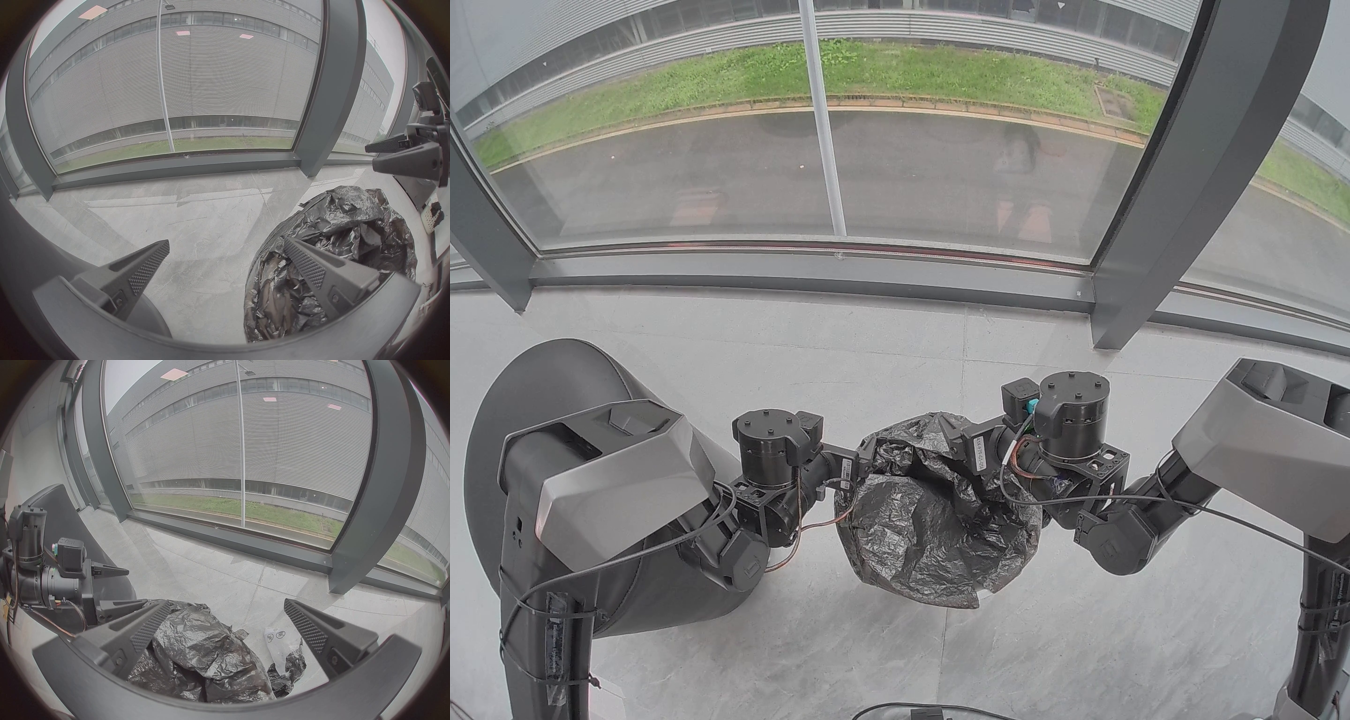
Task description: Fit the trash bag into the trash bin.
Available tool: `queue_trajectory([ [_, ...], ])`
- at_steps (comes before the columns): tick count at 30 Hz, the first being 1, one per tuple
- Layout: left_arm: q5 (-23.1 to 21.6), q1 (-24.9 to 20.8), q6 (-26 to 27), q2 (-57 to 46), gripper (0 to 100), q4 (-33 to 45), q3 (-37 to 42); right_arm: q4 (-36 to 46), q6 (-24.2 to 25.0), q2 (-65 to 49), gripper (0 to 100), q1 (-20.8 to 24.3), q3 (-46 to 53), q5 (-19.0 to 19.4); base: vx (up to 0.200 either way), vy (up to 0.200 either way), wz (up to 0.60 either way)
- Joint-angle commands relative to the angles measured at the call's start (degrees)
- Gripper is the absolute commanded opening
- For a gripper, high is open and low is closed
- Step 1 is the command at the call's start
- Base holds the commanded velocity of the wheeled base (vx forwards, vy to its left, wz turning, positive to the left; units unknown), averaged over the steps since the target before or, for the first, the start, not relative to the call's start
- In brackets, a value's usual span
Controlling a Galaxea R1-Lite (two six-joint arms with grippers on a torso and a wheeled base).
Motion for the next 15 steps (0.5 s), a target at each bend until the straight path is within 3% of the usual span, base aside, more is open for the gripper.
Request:
queue_trajectory([
  [1,-0.01,-0.03,-0.27,1.29,100,0.03,-0.15,-0.02,-0.02,0.17,100,0.02,0.05,-0.01,0.0,0.0,0.0],
  [15,-0.01,0.06,-0.54,4.11,100,-0.06,-1.03,-0.02,-0.11,0.52,100,0.02,-0.03,-0.01,0.0,0.0,0.0],
])
